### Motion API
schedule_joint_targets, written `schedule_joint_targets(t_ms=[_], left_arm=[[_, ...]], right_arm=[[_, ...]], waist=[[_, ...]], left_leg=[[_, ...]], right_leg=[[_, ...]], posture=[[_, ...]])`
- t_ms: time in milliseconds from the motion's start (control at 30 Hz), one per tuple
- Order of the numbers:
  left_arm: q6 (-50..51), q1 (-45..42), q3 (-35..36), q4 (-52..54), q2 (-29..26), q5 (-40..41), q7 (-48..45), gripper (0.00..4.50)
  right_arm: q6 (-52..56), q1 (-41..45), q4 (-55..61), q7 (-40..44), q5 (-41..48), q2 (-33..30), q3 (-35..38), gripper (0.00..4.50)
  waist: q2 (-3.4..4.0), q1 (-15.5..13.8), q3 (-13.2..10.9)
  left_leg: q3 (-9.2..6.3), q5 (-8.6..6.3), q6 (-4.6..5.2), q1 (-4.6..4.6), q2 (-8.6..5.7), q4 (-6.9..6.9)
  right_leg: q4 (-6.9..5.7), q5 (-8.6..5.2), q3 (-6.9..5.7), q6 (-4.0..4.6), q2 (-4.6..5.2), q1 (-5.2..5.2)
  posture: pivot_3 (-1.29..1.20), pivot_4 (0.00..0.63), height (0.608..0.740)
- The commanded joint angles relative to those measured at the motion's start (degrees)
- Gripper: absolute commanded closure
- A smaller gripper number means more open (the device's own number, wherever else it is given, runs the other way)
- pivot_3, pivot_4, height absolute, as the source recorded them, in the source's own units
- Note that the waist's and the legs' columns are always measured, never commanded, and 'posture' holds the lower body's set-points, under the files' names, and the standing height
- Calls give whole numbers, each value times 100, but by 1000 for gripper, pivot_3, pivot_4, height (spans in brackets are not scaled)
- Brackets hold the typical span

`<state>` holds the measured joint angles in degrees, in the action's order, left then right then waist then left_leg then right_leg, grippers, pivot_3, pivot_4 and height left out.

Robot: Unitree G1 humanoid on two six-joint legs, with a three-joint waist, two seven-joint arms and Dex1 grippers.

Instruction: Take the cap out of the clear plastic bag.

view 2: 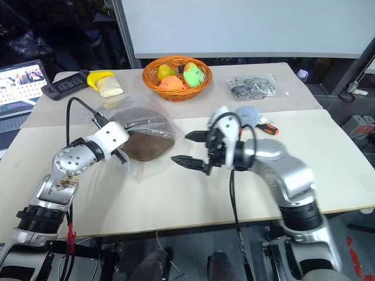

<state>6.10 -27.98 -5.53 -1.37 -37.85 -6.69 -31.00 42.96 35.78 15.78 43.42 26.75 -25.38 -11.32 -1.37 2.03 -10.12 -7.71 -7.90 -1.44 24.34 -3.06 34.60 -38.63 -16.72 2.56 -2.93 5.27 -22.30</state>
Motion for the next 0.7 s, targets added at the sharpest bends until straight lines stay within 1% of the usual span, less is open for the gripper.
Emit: schedule_joint_targets(t_ms=[33,233,367,433,467,567,667,700], left_arm=[[-146,-86,109,92,5,-11,-18,4458],[-315,-344,251,69,-3,90,-27,4458],[-261,-603,371,-96,13,185,-33,4458],[-234,-657,399,-133,54,239,-76,4458],[-214,-666,406,-141,87,269,-86,4458],[-224,-635,366,-116,133,274,-130,4458],[-164,-535,323,9,196,293,-168,4458],[-144,-509,324,42,206,296,-174,4458]], right_arm=[[-406,160,-273,-459,-572,265,-220,0],[-1270,220,-799,-797,-1452,690,-675,0],[-2189,300,-1000,-802,-2010,855,-996,0],[-2653,418,-1239,-978,-2376,993,-1112,0],[-2969,544,-1493,-1152,-2755,1023,-1271,0],[-3621,803,-2128,-1516,-3447,1126,-1509,0],[-4253,1214,-3104,-2094,-4284,1223,-1813,0],[-4467,1291,-3373,-2101,-4432,1271,-1928,0]], waist=[[0,27,0],[0,40,0],[0,47,0],[0,69,0],[0,75,0],[0,75,0],[1,77,0],[0,74,0]], left_leg=[[0,0,0,2,-3,0],[-4,0,0,3,-5,2],[-4,0,0,0,-5,3],[-4,0,0,0,-5,4],[-4,0,0,0,-4,4],[-3,1,-1,-4,-5,3],[-3,1,-2,-5,-4,4],[-3,2,-2,-6,-5,4]], right_leg=[[0,0,1,0,2,-1],[-4,0,0,0,1,-3],[-9,0,0,-1,-1,-3],[-10,0,0,-1,0,-3],[-11,0,0,-1,-1,-4],[-17,0,2,0,-2,-4],[-21,0,2,0,-2,-6],[-22,0,2,1,-2,-6]], posture=[[0,150,740],[0,150,740],[0,150,740],[0,150,740],[0,150,740],[0,150,740],[0,150,740],[0,150,740]])
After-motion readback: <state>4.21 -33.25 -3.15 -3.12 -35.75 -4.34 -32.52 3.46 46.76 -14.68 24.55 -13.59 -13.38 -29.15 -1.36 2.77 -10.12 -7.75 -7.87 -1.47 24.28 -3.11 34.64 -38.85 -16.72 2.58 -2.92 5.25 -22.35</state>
